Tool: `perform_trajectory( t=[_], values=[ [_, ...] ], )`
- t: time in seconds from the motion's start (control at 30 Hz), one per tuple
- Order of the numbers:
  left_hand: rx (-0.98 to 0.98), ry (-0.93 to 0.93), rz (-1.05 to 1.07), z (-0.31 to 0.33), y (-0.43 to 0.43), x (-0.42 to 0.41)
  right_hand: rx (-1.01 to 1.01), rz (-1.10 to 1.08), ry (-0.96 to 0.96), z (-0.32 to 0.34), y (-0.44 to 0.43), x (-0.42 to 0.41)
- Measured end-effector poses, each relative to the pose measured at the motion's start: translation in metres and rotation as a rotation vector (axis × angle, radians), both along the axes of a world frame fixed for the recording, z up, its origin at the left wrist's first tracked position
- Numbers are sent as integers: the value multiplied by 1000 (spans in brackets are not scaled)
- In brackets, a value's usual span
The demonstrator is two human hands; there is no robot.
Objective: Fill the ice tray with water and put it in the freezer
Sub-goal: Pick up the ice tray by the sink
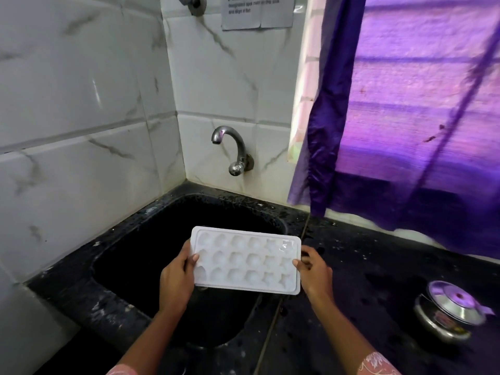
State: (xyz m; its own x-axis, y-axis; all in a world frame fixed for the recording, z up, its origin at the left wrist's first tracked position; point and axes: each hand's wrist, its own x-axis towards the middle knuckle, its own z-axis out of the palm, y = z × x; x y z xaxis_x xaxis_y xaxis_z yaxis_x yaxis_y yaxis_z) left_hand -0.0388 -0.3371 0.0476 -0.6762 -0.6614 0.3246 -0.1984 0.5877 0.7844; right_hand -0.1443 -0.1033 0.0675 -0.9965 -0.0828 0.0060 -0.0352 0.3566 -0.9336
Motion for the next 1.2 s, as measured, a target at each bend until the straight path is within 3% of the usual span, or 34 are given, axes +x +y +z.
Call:
perform_trajectory(
  t=[0.33,0.53,1.2],
  values=[
    [-82,-104,-215,-26,118,-12,121,-162,-50,-22,139,25],
    [-34,-145,-262,-40,180,-13,110,-223,-105,-37,207,44],
    [-85,-290,-393,-53,310,1,220,-430,-70,-58,331,84]
  ],
)
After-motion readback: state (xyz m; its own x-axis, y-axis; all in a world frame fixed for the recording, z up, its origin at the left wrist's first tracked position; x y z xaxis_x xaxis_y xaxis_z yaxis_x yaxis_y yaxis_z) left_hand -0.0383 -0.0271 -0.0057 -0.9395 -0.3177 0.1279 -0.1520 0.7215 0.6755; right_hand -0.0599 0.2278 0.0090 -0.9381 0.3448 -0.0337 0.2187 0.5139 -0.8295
